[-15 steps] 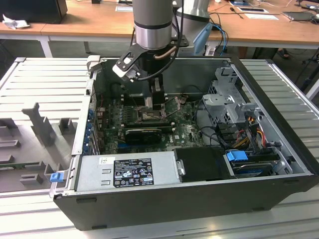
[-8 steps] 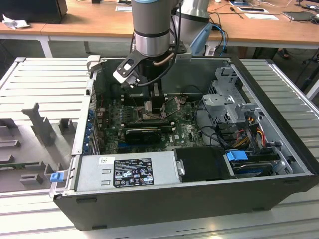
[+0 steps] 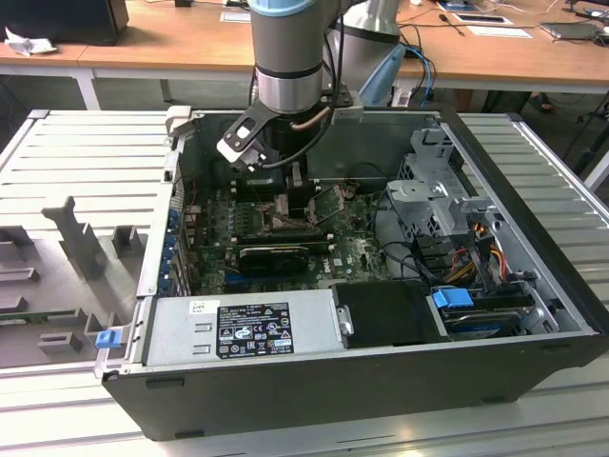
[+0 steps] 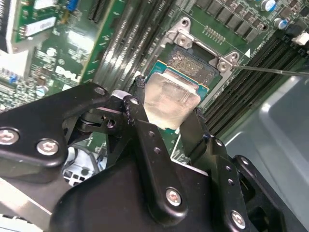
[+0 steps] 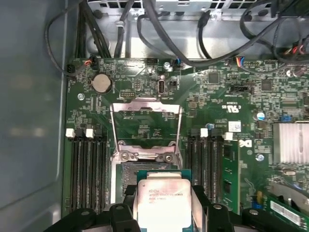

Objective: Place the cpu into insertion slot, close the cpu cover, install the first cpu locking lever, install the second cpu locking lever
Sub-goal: 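Place the cpu into insertion slot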

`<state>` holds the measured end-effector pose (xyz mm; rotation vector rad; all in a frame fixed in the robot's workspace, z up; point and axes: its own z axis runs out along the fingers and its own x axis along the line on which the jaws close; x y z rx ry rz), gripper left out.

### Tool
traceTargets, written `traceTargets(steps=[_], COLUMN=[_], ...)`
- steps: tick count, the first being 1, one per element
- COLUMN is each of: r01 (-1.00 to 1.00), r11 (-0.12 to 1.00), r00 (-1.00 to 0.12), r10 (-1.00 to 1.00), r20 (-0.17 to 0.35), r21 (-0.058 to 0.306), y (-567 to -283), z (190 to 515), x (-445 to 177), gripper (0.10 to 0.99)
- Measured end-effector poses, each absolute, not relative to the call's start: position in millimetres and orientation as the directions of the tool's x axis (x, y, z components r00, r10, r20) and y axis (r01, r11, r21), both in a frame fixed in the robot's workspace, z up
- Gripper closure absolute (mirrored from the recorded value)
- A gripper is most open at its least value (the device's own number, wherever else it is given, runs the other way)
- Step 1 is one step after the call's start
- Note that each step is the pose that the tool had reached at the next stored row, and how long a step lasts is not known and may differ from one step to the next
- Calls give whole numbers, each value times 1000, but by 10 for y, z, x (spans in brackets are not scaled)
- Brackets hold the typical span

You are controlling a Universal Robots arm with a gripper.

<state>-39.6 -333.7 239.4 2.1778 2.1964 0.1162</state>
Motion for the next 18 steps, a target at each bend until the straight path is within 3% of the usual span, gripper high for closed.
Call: traceTargets(steps=[18], r01=[996], r11=[7], r00=[-9], r10=[1000], r20=[20], r21=[86], y=[-3191], z=[2076], x=[-438], gripper=[557])
